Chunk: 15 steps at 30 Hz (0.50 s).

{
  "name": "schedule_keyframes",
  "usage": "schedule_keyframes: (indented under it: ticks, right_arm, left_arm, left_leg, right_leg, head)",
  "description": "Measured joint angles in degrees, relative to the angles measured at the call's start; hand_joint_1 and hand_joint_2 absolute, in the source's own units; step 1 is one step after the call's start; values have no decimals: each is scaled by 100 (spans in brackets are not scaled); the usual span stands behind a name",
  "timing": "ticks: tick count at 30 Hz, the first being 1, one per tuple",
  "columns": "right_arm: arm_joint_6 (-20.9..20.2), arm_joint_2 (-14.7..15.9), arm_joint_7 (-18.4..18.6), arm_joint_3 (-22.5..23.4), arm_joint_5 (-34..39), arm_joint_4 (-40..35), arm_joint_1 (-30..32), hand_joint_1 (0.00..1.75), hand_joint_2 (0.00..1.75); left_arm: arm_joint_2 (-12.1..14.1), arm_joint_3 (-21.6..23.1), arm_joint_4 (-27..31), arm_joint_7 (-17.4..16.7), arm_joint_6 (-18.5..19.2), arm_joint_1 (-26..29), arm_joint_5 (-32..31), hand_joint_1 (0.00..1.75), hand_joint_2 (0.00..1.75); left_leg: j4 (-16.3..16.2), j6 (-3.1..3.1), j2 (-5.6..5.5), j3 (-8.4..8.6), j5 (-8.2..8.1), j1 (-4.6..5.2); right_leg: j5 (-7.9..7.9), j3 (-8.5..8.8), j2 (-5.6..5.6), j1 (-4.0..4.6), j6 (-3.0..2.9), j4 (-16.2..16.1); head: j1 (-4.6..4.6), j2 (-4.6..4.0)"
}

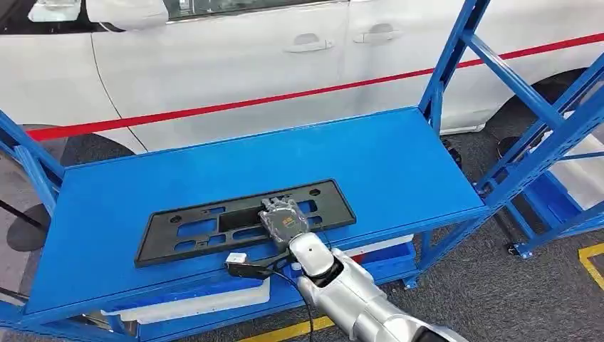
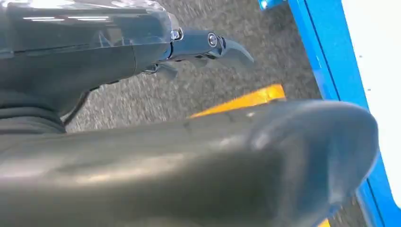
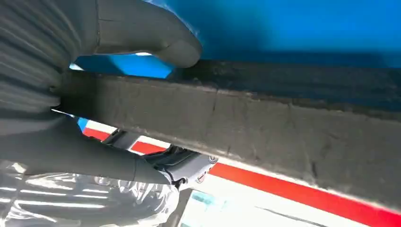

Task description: Take the parts from the cabinet and place them on the table.

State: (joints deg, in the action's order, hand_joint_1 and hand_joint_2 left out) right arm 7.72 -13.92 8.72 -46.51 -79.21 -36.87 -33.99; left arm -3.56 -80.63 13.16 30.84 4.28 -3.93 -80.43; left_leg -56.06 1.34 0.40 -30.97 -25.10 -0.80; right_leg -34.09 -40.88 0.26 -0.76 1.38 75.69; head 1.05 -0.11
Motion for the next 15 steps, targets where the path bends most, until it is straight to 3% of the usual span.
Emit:
schedule_keyframes:
  ticks: [2, 4, 5, 8, 10, 11, 14, 15]
  right_arm:
    - [246, 15, -197, 55, 175, -4, 13, 175, 175]
    - [589, 44, -536, 175, 552, -57, 89, 175, 175]
    - [809, 74, -799, 263, 972, -338, 216, 175, 175]
    - [1325, 225, -1399, 521, 2325, -1617, 777, 175, 175]
    - [1472, 341, -1582, 616, 3233, -2849, 1157, 175, 175]
    - [1548, 416, -1657, 632, 3516, -3379, 1331, 175, 175]
    - [1725, 654, -1853, 675, 3934, -4882, 1672, 175, 175]
    - [1805, 732, -1942, 693, 4053, -5240, 1820, 175, 175]
  left_arm:
    - [-4, -2, 0, 0, -28, 0, 24, 0, 0]
    - [-37, -2, 0, -4, -52, 6, 92, 0, 0]
    - [-68, -11, 2, -9, -70, 12, 157, 0, 0]
    - [-133, -74, 46, -13, -168, 67, 343, 0, 0]
    - [-170, -151, 96, -9, -231, 90, 454, 0, 0]
    - [-201, -188, 103, -9, -269, 99, 498, 0, 0]
    - [-227, -292, 105, -52, -332, 129, 600, 0, 0]
    - [-229, -321, 105, -59, -361, 136, 625, 0, 0]
  left_leg:
    - [-10, -9, -13, 15, -6, -1]
    - [-41, -45, -35, 30, -28, 0]
    - [-60, -89, -40, 13, -44, 28]
    - [-54, -205, -43, 1, -45, -5]
    - [-90, -267, -44, -38, -99, -15]
    - [-290, -291, -41, -112, -261, -15]
    - [-1691, -348, -41, -742, -951, -37]
    - [-1968, -355, -41, -879, -998, -37]
  right_leg:
    - [433, 347, -6, -3, -21, -648]
    - [846, 882, -12, 7, -91, -1686]
    - [757, 903, -16, 54, -111, -1777]
    - [792, 876, 3, 91, -191, -1795]
    - [833, 888, -15, 29, -266, -1860]
    - [829, 879, -25, 22, -286, -1864]
    - [813, 862, -40, 37, -319, -1858]
    - [803, 867, -50, 42, -323, -1856]
  head:
    - [-2, -2]
    - [-2, -2]
    - [6, -2]
    - [0, 0]
    - [4, 0]
    - [15, -2]
    - [20, -2]
    - [20, -2]
